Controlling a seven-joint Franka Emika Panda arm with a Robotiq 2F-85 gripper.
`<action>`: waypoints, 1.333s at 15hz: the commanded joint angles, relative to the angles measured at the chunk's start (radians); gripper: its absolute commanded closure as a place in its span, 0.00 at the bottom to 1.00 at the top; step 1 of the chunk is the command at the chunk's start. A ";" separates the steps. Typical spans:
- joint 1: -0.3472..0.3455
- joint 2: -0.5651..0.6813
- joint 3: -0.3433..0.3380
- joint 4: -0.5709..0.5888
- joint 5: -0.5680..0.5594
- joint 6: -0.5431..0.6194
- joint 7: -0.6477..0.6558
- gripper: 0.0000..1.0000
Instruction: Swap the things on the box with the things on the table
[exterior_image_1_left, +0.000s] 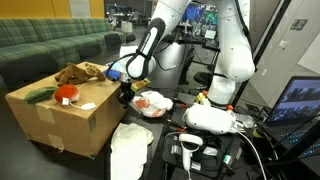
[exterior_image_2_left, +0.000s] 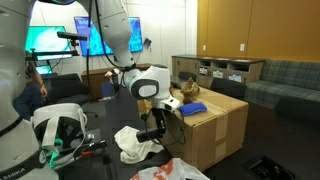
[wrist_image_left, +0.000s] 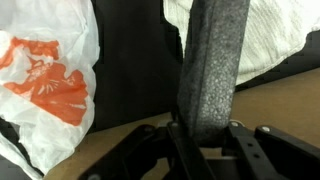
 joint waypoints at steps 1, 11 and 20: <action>-0.027 0.029 0.010 0.032 0.045 0.024 -0.017 0.82; -0.020 0.014 0.017 0.016 -0.002 -0.045 -0.080 0.00; 0.075 0.050 0.095 -0.047 0.003 -0.002 -0.079 0.00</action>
